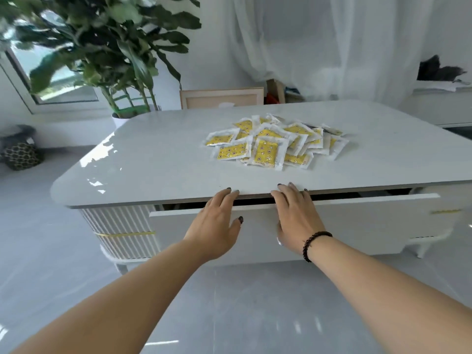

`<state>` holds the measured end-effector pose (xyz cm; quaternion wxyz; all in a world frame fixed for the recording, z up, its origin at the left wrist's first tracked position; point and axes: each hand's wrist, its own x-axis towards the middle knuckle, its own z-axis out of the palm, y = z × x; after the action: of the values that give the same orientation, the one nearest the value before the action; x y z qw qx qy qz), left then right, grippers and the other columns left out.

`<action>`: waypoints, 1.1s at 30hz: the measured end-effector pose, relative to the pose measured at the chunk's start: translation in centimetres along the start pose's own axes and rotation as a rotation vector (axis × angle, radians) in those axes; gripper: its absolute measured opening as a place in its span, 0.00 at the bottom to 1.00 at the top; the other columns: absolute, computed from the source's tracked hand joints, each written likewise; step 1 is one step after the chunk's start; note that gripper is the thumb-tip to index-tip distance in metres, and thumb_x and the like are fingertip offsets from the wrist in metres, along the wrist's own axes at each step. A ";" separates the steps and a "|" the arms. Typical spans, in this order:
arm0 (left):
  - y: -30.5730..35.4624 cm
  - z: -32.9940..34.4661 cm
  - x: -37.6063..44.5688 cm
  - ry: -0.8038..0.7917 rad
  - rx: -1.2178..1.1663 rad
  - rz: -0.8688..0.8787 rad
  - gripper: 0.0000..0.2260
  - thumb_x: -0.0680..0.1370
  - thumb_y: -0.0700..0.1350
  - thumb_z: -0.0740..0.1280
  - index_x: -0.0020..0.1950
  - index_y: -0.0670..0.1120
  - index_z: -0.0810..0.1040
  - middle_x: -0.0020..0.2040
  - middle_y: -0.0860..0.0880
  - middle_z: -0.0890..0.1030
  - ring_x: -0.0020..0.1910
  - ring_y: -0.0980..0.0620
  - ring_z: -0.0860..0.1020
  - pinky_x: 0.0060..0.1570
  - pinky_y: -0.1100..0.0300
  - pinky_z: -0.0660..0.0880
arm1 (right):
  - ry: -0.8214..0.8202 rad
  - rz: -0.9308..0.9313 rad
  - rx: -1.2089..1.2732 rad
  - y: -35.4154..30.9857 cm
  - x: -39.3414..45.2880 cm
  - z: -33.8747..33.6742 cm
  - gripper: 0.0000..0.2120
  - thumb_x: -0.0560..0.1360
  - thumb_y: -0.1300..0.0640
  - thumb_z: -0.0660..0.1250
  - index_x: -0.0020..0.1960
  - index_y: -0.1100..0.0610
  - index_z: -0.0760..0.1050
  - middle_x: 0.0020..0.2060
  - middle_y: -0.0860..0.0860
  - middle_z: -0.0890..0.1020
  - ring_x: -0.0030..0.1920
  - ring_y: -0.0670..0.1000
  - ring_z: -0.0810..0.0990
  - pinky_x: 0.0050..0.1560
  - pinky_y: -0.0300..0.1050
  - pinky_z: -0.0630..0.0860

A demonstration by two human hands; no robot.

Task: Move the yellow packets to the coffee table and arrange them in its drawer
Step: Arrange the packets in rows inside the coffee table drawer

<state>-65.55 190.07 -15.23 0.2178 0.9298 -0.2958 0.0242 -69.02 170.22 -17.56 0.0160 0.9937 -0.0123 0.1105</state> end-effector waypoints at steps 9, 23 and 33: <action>-0.3 -4.8 -4.2 -0.012 -1.015 -0.451 0.26 0.81 0.63 0.48 0.62 0.48 0.77 0.58 0.48 0.82 0.57 0.49 0.80 0.62 0.48 0.73 | -0.277 0.097 0.023 -1.7 -0.4 -2.4 0.31 0.72 0.61 0.64 0.72 0.55 0.59 0.76 0.54 0.42 0.77 0.58 0.38 0.74 0.59 0.52; 1.7 -8.7 -6.8 0.070 -1.263 -0.499 0.36 0.79 0.68 0.41 0.63 0.45 0.77 0.57 0.41 0.83 0.59 0.43 0.80 0.63 0.43 0.71 | -0.437 0.038 0.108 -1.9 -4.3 -7.5 0.18 0.77 0.58 0.64 0.66 0.53 0.73 0.64 0.50 0.75 0.62 0.52 0.75 0.58 0.43 0.74; 4.1 -7.8 -6.1 0.019 -1.092 -0.463 0.36 0.79 0.67 0.40 0.61 0.45 0.78 0.53 0.42 0.84 0.54 0.43 0.82 0.61 0.44 0.73 | -0.510 0.116 0.377 -0.3 -6.7 -9.7 0.14 0.75 0.58 0.66 0.60 0.52 0.78 0.56 0.48 0.79 0.51 0.48 0.79 0.44 0.33 0.75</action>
<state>-72.21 193.63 -7.65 0.6669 0.7233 -0.0531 -0.1711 -77.70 171.05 -9.56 -0.1783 0.9725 -0.0519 -0.1409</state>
